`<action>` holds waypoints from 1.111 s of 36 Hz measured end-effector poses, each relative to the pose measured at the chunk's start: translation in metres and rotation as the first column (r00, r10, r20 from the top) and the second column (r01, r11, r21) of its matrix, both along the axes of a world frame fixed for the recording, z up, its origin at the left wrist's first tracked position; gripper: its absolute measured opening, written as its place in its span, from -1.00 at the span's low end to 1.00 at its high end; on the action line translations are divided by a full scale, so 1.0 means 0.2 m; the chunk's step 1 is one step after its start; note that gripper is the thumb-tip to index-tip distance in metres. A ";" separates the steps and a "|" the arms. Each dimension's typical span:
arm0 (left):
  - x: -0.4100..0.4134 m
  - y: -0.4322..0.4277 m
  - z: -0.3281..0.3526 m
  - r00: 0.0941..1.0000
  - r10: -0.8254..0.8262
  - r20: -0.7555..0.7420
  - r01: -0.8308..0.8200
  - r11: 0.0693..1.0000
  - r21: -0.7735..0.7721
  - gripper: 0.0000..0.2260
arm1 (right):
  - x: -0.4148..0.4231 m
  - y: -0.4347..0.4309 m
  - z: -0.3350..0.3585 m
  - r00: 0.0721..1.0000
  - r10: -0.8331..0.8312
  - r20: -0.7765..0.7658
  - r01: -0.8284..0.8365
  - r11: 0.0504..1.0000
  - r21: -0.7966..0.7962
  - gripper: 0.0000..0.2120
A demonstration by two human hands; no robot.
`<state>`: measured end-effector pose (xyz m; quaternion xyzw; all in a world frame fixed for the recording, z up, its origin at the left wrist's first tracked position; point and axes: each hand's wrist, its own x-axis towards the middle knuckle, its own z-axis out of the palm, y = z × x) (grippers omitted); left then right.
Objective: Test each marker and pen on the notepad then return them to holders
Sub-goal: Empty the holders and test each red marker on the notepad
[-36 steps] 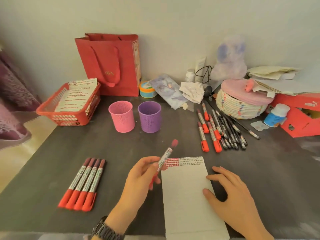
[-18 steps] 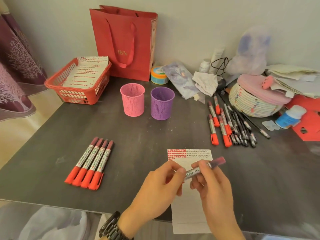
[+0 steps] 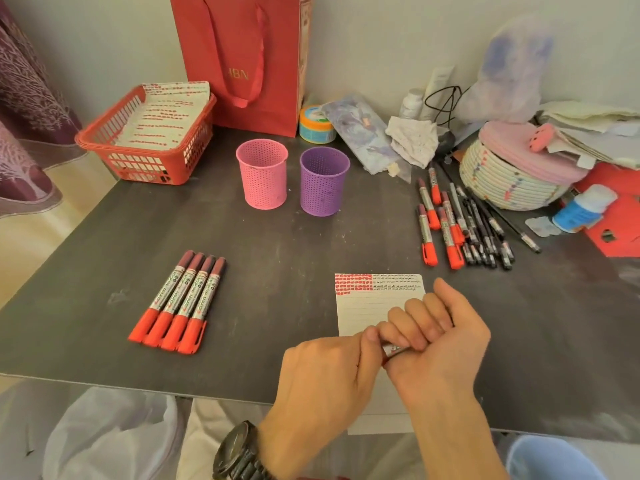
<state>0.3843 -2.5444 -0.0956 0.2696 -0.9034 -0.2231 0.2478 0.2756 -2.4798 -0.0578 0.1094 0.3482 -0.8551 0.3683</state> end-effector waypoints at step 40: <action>-0.21 -0.54 -0.19 0.978 -0.196 0.076 0.174 0.957 0.233 -0.73 | -0.42 -0.25 -0.26 0.697 0.370 -0.614 -0.013 0.863 0.505 -0.71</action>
